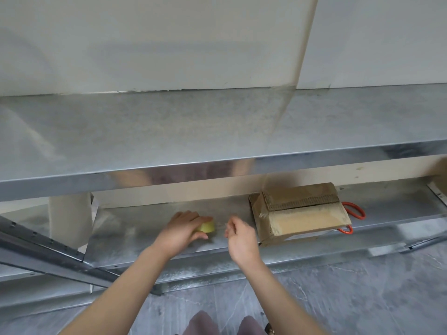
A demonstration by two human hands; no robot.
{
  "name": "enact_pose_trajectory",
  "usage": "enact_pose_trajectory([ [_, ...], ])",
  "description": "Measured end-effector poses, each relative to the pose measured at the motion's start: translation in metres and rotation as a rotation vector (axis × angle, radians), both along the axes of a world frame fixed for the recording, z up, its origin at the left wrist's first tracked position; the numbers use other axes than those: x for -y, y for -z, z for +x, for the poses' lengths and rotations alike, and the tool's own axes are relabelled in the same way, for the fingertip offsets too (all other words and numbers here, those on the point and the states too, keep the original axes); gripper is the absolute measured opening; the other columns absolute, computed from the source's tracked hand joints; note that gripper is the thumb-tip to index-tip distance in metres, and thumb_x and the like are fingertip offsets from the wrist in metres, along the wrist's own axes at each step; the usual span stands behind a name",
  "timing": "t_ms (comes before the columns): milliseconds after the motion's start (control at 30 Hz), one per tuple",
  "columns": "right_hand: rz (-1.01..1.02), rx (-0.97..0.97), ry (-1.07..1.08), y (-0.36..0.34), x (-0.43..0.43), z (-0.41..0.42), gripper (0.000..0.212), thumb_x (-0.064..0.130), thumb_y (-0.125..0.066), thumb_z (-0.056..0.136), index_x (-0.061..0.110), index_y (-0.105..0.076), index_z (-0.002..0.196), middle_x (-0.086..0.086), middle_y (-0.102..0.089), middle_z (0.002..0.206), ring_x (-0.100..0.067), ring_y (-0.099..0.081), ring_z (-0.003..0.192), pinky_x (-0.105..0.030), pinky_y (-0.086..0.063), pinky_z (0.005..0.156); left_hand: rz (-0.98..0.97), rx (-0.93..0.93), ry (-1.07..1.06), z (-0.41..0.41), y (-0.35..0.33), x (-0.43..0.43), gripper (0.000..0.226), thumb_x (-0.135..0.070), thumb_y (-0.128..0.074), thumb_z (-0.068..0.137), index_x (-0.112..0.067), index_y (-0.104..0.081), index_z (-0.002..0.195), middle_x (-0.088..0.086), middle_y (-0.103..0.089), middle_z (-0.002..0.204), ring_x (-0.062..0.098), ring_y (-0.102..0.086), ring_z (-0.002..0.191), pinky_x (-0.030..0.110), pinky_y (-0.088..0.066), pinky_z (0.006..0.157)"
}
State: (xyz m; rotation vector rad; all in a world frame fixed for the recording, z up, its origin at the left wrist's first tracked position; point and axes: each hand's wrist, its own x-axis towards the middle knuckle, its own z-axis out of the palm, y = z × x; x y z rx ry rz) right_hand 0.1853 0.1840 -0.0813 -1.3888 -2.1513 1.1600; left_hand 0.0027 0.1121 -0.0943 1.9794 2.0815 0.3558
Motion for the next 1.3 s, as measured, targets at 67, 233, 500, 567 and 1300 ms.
enact_pose_trajectory([
  [67,0.046,0.018,-0.031,0.002,0.008,-0.002,0.013,0.010,-0.042,0.097,0.012,-0.052,0.089,-0.007,-0.061,0.088,-0.025,-0.056,0.080,-0.034,-0.043,0.071,0.057,-0.022,0.021,-0.002,0.004,0.002,0.047,-0.050,-0.056,0.086,-0.024,-0.063,0.126,-0.001,-0.066,0.104,0.024,-0.060,0.096,0.031,-0.040,0.087],
  [233,0.088,-0.009,-0.057,0.005,0.015,-0.004,0.014,0.007,-0.041,0.097,0.014,-0.045,0.085,-0.003,-0.054,0.083,-0.020,-0.049,0.074,-0.032,-0.038,0.066,0.107,-0.086,0.048,0.001,0.013,0.002,0.057,-0.058,-0.039,0.083,-0.023,-0.070,0.115,-0.002,-0.067,0.092,0.024,-0.065,0.083,0.030,-0.045,0.081],
  [500,0.107,0.344,-0.088,0.031,-0.012,0.017,0.017,0.021,-0.039,0.098,0.020,-0.055,0.105,-0.001,-0.055,0.113,-0.024,-0.051,0.105,-0.028,-0.037,0.071,-0.047,0.001,-0.022,-0.001,0.033,0.011,0.042,-0.045,-0.065,0.084,-0.028,-0.065,0.122,-0.001,-0.066,0.117,0.027,-0.059,0.105,0.035,-0.039,0.089],
  [567,0.112,0.397,-0.076,0.040,-0.020,0.020,0.019,0.024,-0.039,0.099,0.021,-0.056,0.107,-0.002,-0.052,0.117,-0.023,-0.045,0.113,-0.029,-0.043,0.080,-0.089,0.013,-0.029,0.005,0.044,0.014,0.038,-0.032,-0.060,0.092,-0.030,-0.059,0.130,-0.004,-0.062,0.122,0.024,-0.054,0.112,0.032,-0.034,0.095],
  [1300,0.628,0.342,-0.310,0.001,0.024,0.035,0.048,0.041,-0.044,0.094,0.017,-0.053,0.135,-0.003,-0.055,0.137,-0.026,-0.048,0.131,-0.042,-0.045,0.105,0.076,-0.237,-0.062,0.040,-0.001,0.032,0.062,-0.053,-0.037,0.090,-0.016,-0.050,0.138,0.000,-0.051,0.141,0.025,-0.040,0.137,0.042,-0.029,0.113],
])
